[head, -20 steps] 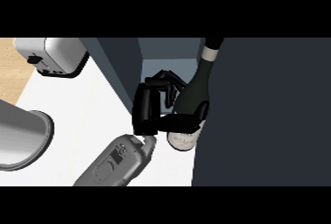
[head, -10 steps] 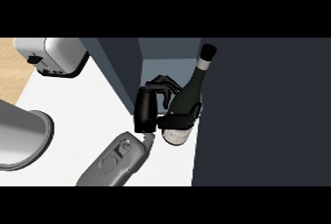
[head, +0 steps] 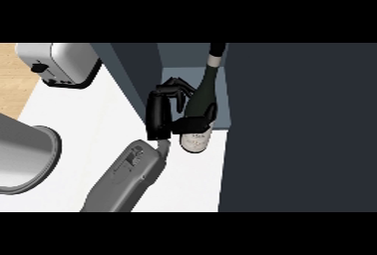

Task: Pick up the wine, place it into the cabinet and close the cabinet

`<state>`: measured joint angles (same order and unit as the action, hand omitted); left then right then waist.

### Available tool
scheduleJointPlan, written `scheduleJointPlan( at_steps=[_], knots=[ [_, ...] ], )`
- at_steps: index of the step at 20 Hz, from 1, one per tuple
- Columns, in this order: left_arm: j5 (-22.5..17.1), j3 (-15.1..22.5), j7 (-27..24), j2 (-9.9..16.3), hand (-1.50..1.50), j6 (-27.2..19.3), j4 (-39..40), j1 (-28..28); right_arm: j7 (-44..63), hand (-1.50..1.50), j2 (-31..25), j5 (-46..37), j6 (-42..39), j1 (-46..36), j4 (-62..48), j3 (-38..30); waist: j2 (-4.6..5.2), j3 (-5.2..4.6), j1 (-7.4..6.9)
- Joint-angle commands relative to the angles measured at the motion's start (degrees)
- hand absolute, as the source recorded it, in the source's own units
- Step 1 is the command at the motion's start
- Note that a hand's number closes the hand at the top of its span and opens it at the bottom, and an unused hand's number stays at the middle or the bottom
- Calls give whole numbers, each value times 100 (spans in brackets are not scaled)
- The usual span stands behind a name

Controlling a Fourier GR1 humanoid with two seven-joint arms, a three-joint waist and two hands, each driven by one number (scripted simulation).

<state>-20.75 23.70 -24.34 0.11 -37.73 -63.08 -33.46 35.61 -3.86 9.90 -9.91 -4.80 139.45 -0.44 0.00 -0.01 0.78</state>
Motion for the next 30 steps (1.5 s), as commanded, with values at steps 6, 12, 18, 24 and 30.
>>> scheduleJointPlan(
  at_steps=[6, 12, 18, 24, 30],
  knots=[
    [-12, -413, 302, 140, 150, 484, 262, -142, 683, -150, -2, 458, 301, 54, 980, -43, -15, 0, -33],
    [-471, -644, 33, -10, 150, 591, 1412, -1049, 297, -150, 2, 464, 86, 127, 781, -83, 11, -1, 63],
    [-255, -1092, 91, -8, 150, 684, 2261, -1640, -78, -150, 116, 504, -78, 406, 460, -8, 14, 3, 38],
    [-240, -1280, -452, 20, 150, 616, 2979, -2109, 67, -150, -39, 658, -132, 409, 656, -218, 12, 3, 63],
    [-293, -1721, -1192, -10, 150, 584, 3939, -2701, 91, -150, 173, 251, 61, 46, 414, 231, 61, -4, 141]
  ],
)
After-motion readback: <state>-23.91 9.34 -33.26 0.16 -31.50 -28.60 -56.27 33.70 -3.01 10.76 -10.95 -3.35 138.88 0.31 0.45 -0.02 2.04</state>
